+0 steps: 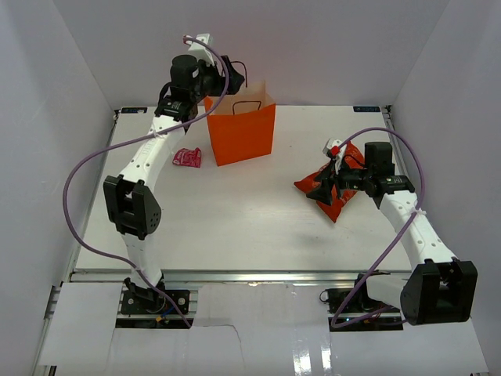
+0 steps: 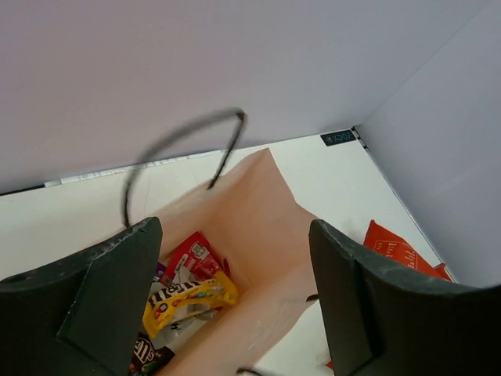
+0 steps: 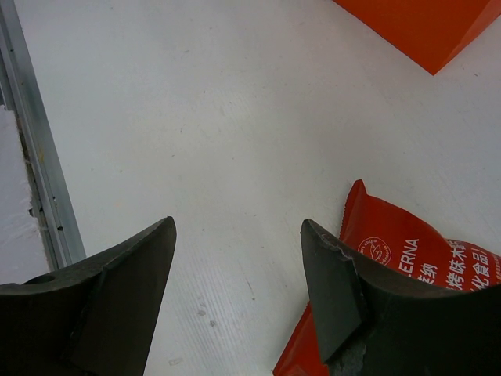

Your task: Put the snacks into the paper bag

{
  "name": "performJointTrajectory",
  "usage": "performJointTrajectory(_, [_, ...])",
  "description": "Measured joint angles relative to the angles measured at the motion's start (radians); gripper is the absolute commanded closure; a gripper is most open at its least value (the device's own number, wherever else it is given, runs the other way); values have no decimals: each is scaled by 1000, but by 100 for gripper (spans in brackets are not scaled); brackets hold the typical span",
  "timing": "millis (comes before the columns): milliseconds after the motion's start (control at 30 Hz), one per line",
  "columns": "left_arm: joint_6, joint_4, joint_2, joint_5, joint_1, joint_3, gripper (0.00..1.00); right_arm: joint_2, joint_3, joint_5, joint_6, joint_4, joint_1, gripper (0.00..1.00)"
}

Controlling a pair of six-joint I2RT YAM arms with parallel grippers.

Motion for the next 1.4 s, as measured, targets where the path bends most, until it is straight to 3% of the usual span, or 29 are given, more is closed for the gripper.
performJointTrajectory(200, [-30,-26,-100,-105,13,-50,13,7,0,1,-6,-1,0,29])
performJointTrajectory(400, [-220,13,-439,-190,171,-447,14,7,0,2,-7,-3,0,29])
performJointTrajectory(533, [-316,-5,-500,-188,292,-592,12,13,0,4,-8,-3,0,29])
performJointTrajectory(767, [-473,-209,-270,-212,288,-568,7,50,0,10,-7,-3,0,29])
performJointTrajectory(1033, [-872,-513,71,-244,292,-377,7,53,0,20,-5,-3,0,29])
performJointTrajectory(1233, [-1066,-600,183,-237,296,-296,9,53,0,34,-5,-3,0,29])
performJointTrajectory(1400, [-1133,-657,257,-237,297,-183,16,53,0,38,-6,-3,0,29])
